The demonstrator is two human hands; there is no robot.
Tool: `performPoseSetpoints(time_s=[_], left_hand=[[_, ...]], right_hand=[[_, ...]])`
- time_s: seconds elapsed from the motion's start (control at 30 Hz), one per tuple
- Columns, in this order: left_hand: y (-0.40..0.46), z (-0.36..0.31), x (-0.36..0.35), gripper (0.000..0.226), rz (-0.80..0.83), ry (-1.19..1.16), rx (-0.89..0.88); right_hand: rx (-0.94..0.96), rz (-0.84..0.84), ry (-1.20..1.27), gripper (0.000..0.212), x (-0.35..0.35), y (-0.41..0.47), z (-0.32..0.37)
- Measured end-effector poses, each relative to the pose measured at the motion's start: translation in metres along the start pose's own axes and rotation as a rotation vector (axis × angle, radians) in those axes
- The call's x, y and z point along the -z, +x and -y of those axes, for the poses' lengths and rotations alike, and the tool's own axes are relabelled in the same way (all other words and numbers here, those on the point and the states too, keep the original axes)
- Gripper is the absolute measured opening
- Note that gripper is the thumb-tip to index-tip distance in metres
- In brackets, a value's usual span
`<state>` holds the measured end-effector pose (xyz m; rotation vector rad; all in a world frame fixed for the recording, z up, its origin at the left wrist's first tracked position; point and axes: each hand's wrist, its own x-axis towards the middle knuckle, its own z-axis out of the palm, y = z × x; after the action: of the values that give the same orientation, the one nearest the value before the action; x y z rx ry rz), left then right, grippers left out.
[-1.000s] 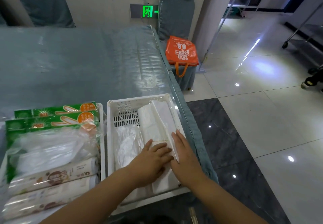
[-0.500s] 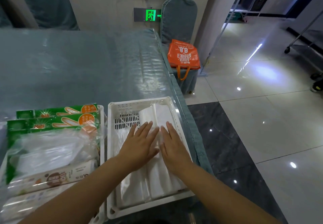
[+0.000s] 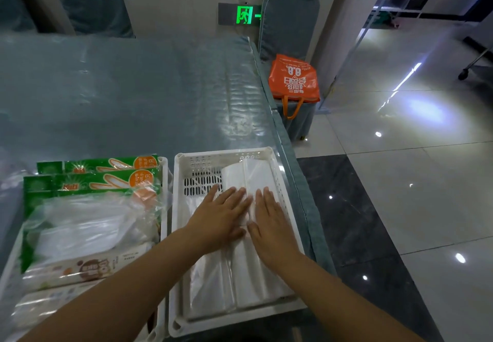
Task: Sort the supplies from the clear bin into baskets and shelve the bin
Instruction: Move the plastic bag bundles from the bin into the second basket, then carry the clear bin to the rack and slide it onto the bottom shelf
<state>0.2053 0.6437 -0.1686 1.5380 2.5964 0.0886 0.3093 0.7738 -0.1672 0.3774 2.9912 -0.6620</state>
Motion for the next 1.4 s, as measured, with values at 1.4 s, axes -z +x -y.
performPoseSetpoints(time_s=[1.4], left_hand=[[-0.505,0.297,0.213,0.029,-0.462,0.092,0.607]], right_hand=[[0.299,-0.333,0.251,0.014,-0.021,0.032,0.522]])
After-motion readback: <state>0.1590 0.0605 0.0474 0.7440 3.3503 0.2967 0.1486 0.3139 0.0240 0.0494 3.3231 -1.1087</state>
